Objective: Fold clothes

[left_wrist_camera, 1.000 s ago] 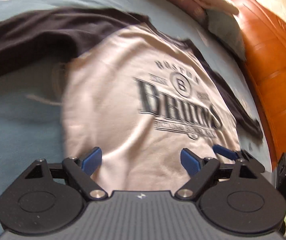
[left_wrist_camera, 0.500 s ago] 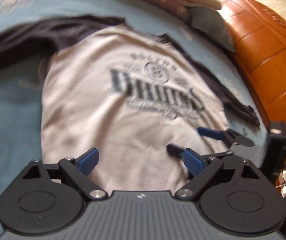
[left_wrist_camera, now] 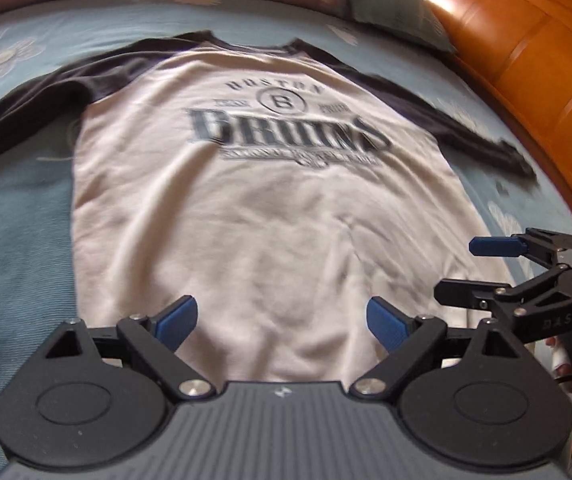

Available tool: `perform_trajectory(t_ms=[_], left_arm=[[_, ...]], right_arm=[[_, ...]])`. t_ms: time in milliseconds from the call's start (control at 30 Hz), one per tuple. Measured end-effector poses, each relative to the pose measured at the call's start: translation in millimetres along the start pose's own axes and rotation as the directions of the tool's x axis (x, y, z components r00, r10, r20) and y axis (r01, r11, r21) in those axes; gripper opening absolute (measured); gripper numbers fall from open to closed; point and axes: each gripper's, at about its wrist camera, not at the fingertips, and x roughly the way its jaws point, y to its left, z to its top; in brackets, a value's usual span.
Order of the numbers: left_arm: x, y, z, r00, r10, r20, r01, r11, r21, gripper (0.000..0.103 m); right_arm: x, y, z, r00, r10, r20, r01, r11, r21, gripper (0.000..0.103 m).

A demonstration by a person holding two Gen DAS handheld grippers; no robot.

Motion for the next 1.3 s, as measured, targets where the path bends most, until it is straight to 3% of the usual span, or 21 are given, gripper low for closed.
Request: perform_trajectory(t_ms=[100, 167, 300, 400, 633, 867, 1033, 1300], left_arm=[[10.0, -5.7, -13.7, 0.998, 0.019, -0.057, -0.016, 0.999, 0.037, 0.092], [10.5, -6.9, -21.7, 0.999, 0.014, -0.049, -0.012, 0.999, 0.047, 0.099], [8.2, -7.3, -25.4, 0.999, 0.019, -0.04, -0.017, 0.999, 0.041, 0.099], [3.6, 1.7, -28.0, 0.999, -0.019, -0.027, 0.019, 1.0, -0.012, 0.099], [-6.3, 29.4, -34.6, 0.995, -0.096, 0.021, 0.098, 0.987, -0.124, 0.099], [-6.5, 33.3, -34.8, 0.992, -0.126, 0.02, 0.127, 0.986, -0.105, 0.099], [-6.9, 38.5, -34.1, 0.989, -0.148, 0.015, 0.149, 0.981, -0.126, 0.099], [-1.7, 30.1, -25.3, 0.993, -0.111, -0.037, 0.107, 0.99, -0.097, 0.1]], right_arm=[[-3.3, -13.5, -29.4, 0.998, -0.017, -0.057, 0.022, 0.996, 0.083, 0.103], [-12.9, -19.7, -45.4, 0.999, -0.027, -0.033, 0.03, 0.992, 0.119, 0.103], [-21.8, -32.6, -48.7, 1.0, -0.002, -0.022, 0.007, 0.971, 0.24, 0.103], [-21.1, -37.5, -45.5, 1.0, 0.001, -0.016, 0.004, 0.949, 0.315, 0.103], [-12.2, -23.7, -39.3, 0.994, -0.08, -0.068, 0.097, 0.948, 0.304, 0.103], [-0.2, -9.8, -31.9, 0.977, -0.169, -0.132, 0.197, 0.95, 0.243, 0.103], [3.1, -11.8, -27.1, 0.975, -0.172, -0.143, 0.204, 0.944, 0.258, 0.103], [1.8, -13.1, -27.3, 0.979, -0.143, -0.147, 0.174, 0.959, 0.225, 0.103]])
